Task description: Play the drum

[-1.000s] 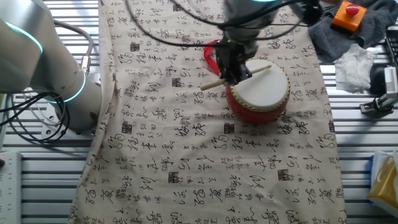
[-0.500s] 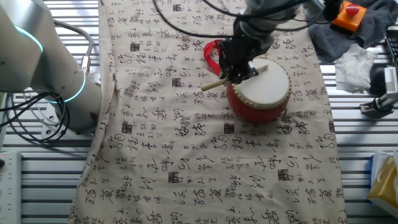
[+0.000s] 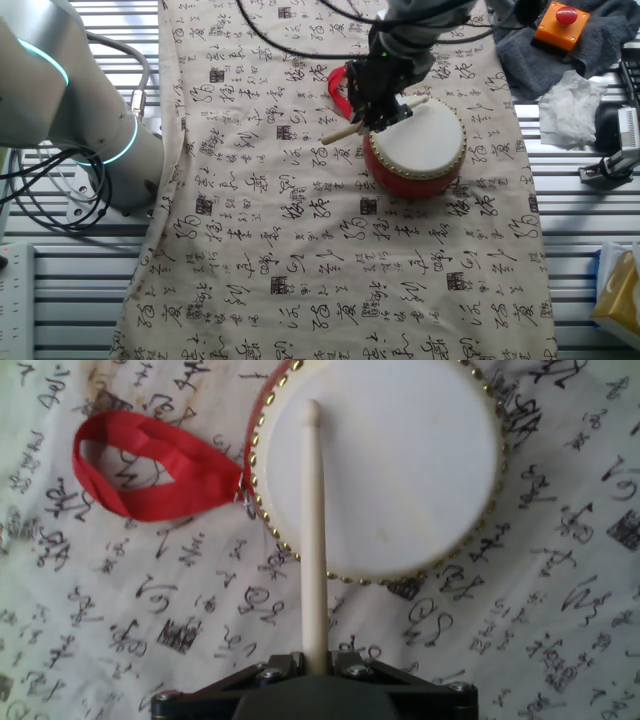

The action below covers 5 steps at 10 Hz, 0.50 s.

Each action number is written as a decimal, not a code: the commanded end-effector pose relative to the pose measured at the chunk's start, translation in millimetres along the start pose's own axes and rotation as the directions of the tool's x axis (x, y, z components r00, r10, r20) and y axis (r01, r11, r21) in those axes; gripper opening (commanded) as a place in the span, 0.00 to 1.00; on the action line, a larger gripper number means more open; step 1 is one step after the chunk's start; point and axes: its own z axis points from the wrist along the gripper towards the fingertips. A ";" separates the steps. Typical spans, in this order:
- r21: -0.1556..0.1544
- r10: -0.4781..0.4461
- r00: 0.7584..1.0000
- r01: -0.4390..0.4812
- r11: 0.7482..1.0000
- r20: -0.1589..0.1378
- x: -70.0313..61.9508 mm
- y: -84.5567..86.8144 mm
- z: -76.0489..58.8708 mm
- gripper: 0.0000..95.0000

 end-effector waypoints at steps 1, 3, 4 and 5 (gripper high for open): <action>-0.033 0.065 0.980 -0.060 0.998 0.190 0.7 0.8 -2.5 0.00; -0.052 0.128 0.958 -0.118 0.992 0.257 0.1 1.0 -3.7 0.00; -0.067 0.158 0.947 -0.145 0.987 0.279 0.0 1.9 -5.1 0.00; -0.078 0.174 0.944 -0.158 0.984 0.281 -1.2 3.9 -7.6 0.00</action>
